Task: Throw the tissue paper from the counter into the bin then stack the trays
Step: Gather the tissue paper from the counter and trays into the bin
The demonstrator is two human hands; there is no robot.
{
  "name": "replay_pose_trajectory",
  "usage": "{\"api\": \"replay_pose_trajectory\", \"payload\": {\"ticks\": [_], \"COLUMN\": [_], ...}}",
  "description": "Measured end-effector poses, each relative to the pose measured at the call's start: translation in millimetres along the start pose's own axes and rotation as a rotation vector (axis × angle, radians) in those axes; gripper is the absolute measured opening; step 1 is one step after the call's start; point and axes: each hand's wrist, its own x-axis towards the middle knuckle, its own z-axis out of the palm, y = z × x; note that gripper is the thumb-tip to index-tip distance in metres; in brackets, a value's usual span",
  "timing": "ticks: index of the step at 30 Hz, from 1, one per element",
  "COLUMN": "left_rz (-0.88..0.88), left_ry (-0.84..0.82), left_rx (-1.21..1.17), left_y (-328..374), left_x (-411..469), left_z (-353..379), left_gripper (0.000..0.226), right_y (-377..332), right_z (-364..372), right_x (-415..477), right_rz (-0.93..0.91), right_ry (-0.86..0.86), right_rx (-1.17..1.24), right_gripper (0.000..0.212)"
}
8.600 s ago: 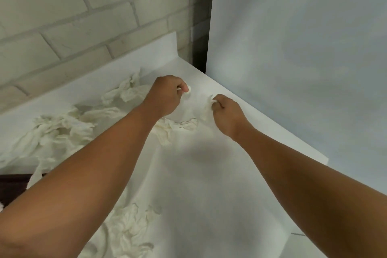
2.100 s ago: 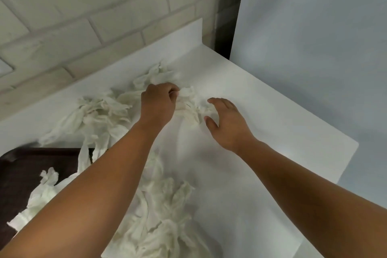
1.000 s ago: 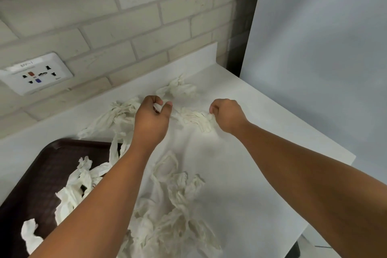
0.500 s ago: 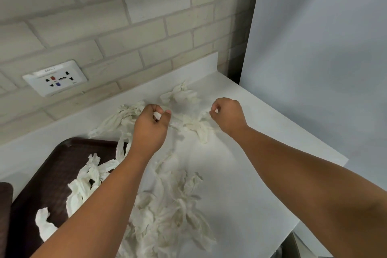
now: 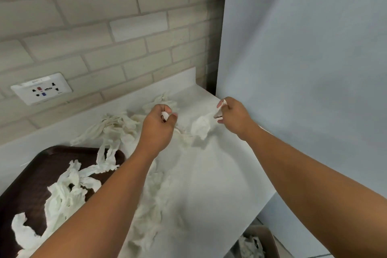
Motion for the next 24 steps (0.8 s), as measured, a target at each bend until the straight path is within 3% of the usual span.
{"api": "replay_pose_trajectory", "payload": {"ticks": [8, 12, 14, 19, 24], "left_rz": [0.000, 0.005, 0.008, -0.005, -0.055], "left_ry": [-0.166, -0.210, -0.235, -0.352, -0.499], "left_rx": [-0.019, -0.003, 0.001, 0.000, -0.007], "left_y": [42, 57, 62, 66, 52], "left_x": [-57, -97, -118, -175, -237], "left_z": [85, 134, 159, 217, 268], "left_gripper": [0.013, 0.015, 0.015, 0.019, 0.018], "right_y": [47, 82, 103, 156, 220], "right_z": [-86, -134, -156, -201, -221], "right_x": [-86, -139, -163, -214, -254], "right_rz": [0.169, 0.213, 0.232, 0.229, 0.243], "right_ry": [-0.072, -0.055, -0.007, 0.023, 0.056], "right_rx": [0.243, 0.274, 0.268, 0.257, -0.022], "right_gripper": [0.012, 0.053, 0.061, 0.027, 0.015]}}
